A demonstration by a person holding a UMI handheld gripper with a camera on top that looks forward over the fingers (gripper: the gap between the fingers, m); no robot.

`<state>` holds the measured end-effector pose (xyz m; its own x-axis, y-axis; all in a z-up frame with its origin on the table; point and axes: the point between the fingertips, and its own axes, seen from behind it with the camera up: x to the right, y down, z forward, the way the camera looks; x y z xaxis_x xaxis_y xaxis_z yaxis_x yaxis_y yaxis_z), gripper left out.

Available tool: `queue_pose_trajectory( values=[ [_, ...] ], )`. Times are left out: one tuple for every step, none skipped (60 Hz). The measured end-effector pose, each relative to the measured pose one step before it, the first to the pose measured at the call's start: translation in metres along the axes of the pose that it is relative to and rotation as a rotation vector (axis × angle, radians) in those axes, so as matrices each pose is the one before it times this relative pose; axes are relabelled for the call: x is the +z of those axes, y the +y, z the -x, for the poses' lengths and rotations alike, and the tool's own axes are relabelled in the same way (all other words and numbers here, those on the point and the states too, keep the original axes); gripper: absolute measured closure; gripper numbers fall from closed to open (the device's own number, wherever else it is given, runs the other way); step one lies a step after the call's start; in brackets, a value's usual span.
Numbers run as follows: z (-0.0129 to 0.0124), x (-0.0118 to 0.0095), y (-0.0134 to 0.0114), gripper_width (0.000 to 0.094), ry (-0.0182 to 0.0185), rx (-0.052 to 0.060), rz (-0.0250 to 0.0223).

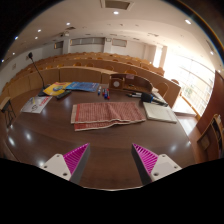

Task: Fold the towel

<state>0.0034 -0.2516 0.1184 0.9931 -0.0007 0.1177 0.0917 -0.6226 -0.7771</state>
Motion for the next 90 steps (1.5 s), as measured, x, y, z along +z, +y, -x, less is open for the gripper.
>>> queue_pose_trajectory(
  values=[
    [0.01321, 0.00924, -0.00231, 0.0083, -0.02467, -0.0051, 0.00126],
    [0.01266, 0.00957, -0.00289, 0.0083, -0.02308, -0.0040, 0.00023],
    [0.01209, 0.01006, -0.00344, 0.0085, -0.02079, -0.0035, -0.00140],
    [0.01139, 0.01038, -0.00381, 0.0082, -0.01857, -0.0029, -0.00155],
    [0.01051, 0.01009, -0.00348, 0.0083, -0.01702, -0.0036, -0.00082],
    [0.01031, 0.01022, -0.00387, 0.0082, -0.01635, -0.0047, -0.00111],
    [0.00973, 0.01008, -0.00423, 0.0081, -0.01686, -0.0059, -0.00243],
    [0.00921, 0.01035, -0.00434, 0.0083, -0.01621, -0.0066, -0.00328],
    [0.00811, 0.01020, -0.00467, 0.0084, -0.01413, -0.0064, -0.00344],
    [0.00702, 0.01041, -0.00397, 0.0083, -0.01107, -0.0059, -0.00180],
    [0.00615, 0.01024, -0.00402, 0.0082, -0.00856, -0.0062, -0.00064],
    [0.00516, 0.01013, -0.00406, 0.0083, -0.00604, -0.0065, -0.00040],
    [0.00433, 0.01032, -0.00396, 0.0081, -0.00391, -0.0060, -0.00049],
    [0.00366, 0.00960, -0.00392, 0.0083, -0.00221, -0.0053, -0.00014],
    [0.00295, 0.00966, -0.00357, 0.0083, -0.00081, -0.0047, 0.00051],
    [0.00283, 0.00936, -0.00328, 0.0084, -0.00020, -0.0053, 0.00144],
    [0.00213, 0.00927, -0.00284, 0.0084, -0.00012, -0.0052, 0.00123],
    [0.00223, 0.00951, -0.00287, 0.0086, 0.00021, -0.0044, 0.00101],
    [0.00182, 0.00911, -0.00224, 0.0085, 0.00059, -0.0041, 0.00262],
    [0.00129, 0.00852, -0.00125, 0.0086, 0.00049, -0.0041, 0.00495],
    [0.00069, 0.00823, -0.00075, 0.0087, 0.00087, -0.0043, 0.00662],
    [0.00027, 0.00767, -0.00089, 0.0086, 0.00191, -0.0052, 0.00612],
    [-0.00032, 0.00773, -0.00085, 0.0084, 0.00334, -0.0048, 0.00524],
    [-0.00067, 0.00701, -0.00018, 0.0088, 0.00408, -0.0040, 0.00634],
    [-0.00068, 0.00650, 0.00055, 0.0087, 0.00325, -0.0040, 0.00752],
    [-0.00087, 0.00632, 0.00065, 0.0089, 0.00309, -0.0035, 0.00758],
    [-0.00094, 0.00609, 0.00086, 0.0090, 0.00321, -0.0032, 0.00763],
    [-0.00136, 0.00520, 0.00136, 0.0087, 0.00041, 0.0001, 0.00751],
    [-0.00103, 0.00526, 0.00183, 0.0094, 0.00283, -0.0009, 0.00955],
    [-0.00039, 0.00467, 0.00157, 0.0106, 0.00390, -0.0026, 0.01046],
    [-0.00048, 0.00325, 0.00173, 0.0123, -0.00405, 0.0016, 0.00706],
    [0.00310, 0.00204, -0.00180, 0.0139, -0.01526, 0.0045, -0.00875],
    [0.00074, 0.00099, -0.00351, 0.0162, -0.00909, 0.0109, -0.01301],
    [-0.00063, 0.00107, -0.00017, 0.0186, -0.00096, 0.0036, -0.00090],
    [-0.00137, 0.00172, 0.00089, 0.0207, 0.00262, -0.0044, 0.00477],
    [-0.00166, 0.00309, -0.00338, 0.0232, 0.00718, -0.0129, 0.00387],
    [0.00116, -0.00103, 0.00021, 0.0263, -0.00288, -0.0079, -0.00785],
    [0.00102, 0.00030, -0.00032, 0.0297, -0.00156, -0.0096, 0.00066],
    [0.00183, 0.00019, -0.00027, 0.0340, -0.00557, -0.0082, -0.00348],
    [0.00190, 0.00005, 0.00010, 0.0380, -0.00790, -0.0047, -0.00209],
    [0.00192, 0.00026, 0.00039, 0.0423, -0.00693, -0.0022, -0.00060],
    [0.00129, 0.00031, -0.00004, 0.0468, -0.00528, -0.0024, -0.00131],
    [0.00122, 0.00003, 0.00012, 0.0520, -0.00425, -0.0052, -0.00046],
    [0.00052, -0.00002, 0.00008, 0.0579, -0.00115, -0.0097, -0.00023],
    [-0.00083, 0.00044, -0.00020, 0.0652, 0.00325, -0.0130, -0.00082],
    [-0.00246, -0.00127, -0.00170, 0.0739, 0.01724, -0.0196, 0.00184],
    [-0.00566, 0.00144, 0.00109, 0.0829, 0.02220, -0.0166, -0.00220],
    [-0.00403, 0.00057, -0.00044, 0.0873, 0.01706, -0.0087, -0.00417],
    [-0.00097, 0.00084, -0.00061, 0.0874, 0.00661, -0.0023, -0.00460],
    [0.00127, 0.00080, 0.00145, 0.0880, -0.00093, -0.0035, 0.00246],
    [-0.00010, -0.00012, 0.00032, 0.0884, 0.00100, -0.0117, 0.00179],
    [-0.00035, 0.00012, -0.00075, 0.0889, 0.00469, -0.0180, -0.00230],
    [0.00020, -0.00232, 0.00089, 0.0892, 0.00974, -0.0193, 0.00100],
    [0.00187, -0.00050, -0.00052, 0.0895, -0.00052, -0.0096, 0.00338],
    [-0.00018, -0.00091, -0.00023, 0.0896, -0.00565, 0.0002, 0.00161],
    [0.00160, -0.00183, -0.00146, 0.0896, -0.01001, 0.0059, 0.00237],
    [0.00334, -0.00153, -0.00069, 0.0898, -0.01159, 0.0080, -0.00051],
    [0.00460, -0.00206, -0.00046, 0.0900, -0.01671, 0.0116, 0.00029],
    [0.00551, -0.00244, -0.00008, 0.0901, -0.02011, 0.0142, 0.00261],
    [0.00610, -0.00321, 0.00075, 0.0902, -0.02253, 0.0158, 0.00527],
    [0.00659, -0.00386, -0.00008, 0.0902, -0.02395, 0.0184, 0.00355],
    [0.00930, -0.00258, -0.00121, 0.0902, -0.01422, 0.0163, -0.00388],
    [0.00462, -0.00616, -0.00210, 0.0902, -0.03296, 0.0246, -0.00667],
    [0.00780, -0.00484, -0.00302, 0.0903, -0.01832, 0.0151, -0.00715],
    [0.00701, -0.00543, -0.00302, 0.0902, -0.02840, 0.0164, -0.00625],
    [0.00795, -0.00596, -0.00326, 0.0902, -0.02730, 0.0154, -0.00671],
    [0.00832, -0.00610, -0.00406, 0.0902, -0.02781, 0.0169, -0.00897],
    [0.00817, -0.00625, -0.00477, 0.0902, -0.02773, 0.0192, -0.01119],
    [0.00831, -0.00629, -0.00541, 0.0901, -0.02790, 0.0210, -0.01215],
    [0.00892, -0.00533, -0.00563, 0.0902, -0.02724, 0.0238, -0.01326],
    [0.00730, -0.00573, -0.00593, 0.0902, -0.02690, 0.0211, -0.01163],
    [0.00647, -0.00572, -0.00643, 0.0901, -0.02548, 0.0206, -0.01194],
    [0.00988, -0.00339, -0.00651, 0.0901, -0.01582, 0.0187, -0.01362],
    [0.00303, -0.00585, -0.00740, 0.0899, -0.02426, 0.0225, -0.01542],
    [0.00270, -0.00603, -0.00766, 0.0898, -0.02116, 0.0229, -0.01598],
    [0.00481, -0.00559, -0.00802, 0.0898, -0.01323, 0.0206, -0.01383],
    [0.00104, -0.00492, -0.00753, 0.0898, -0.01436, 0.0208, -0.01560],
    [-0.00030, -0.00494, -0.00716, 0.0898, -0.01027, 0.0187, -0.01384],
    [-0.00443, -0.00467, -0.00637, 0.0897, -0.01109, 0.0168, -0.01306],
    [-0.00322, -0.00352, -0.00579, 0.0897, -0.00130, 0.0126, -0.01093],
    [-0.00434, -0.00334, -0.00540, 0.0897, 0.00209, 0.0108, -0.01067],
    [-0.00562, -0.00260, -0.00476, 0.0897, 0.00551, 0.0090, -0.00995],
    [-0.00629, -0.00179, -0.00382, 0.0897, 0.00825, 0.0051, -0.00807],
    [-0.01105, -0.00289, -0.00343, 0.0897, 0.00725, 0.0024, -0.00534],
    [-0.00270, 0.00185, -0.00107, 0.0896, 0.02159, -0.0017, -0.00018],
    [-0.00983, 0.00108, 0.00054, 0.0896, 0.02006, -0.0014, 0.00146],
    [-0.01177, 0.00166, 0.00173, 0.0896, 0.02261, 0.0006, 0.00305],
    [-0.01247, 0.00270, 0.00269, 0.0894, 0.02431, 0.0031, 0.00489],
    [-0.01581, 0.00299, 0.00405, 0.0893, 0.02251, 0.0011, 0.00802],
    [-0.01156, 0.00329, 0.00371, 0.0889, 0.02135, 0.0005, 0.00762]
  ],
)
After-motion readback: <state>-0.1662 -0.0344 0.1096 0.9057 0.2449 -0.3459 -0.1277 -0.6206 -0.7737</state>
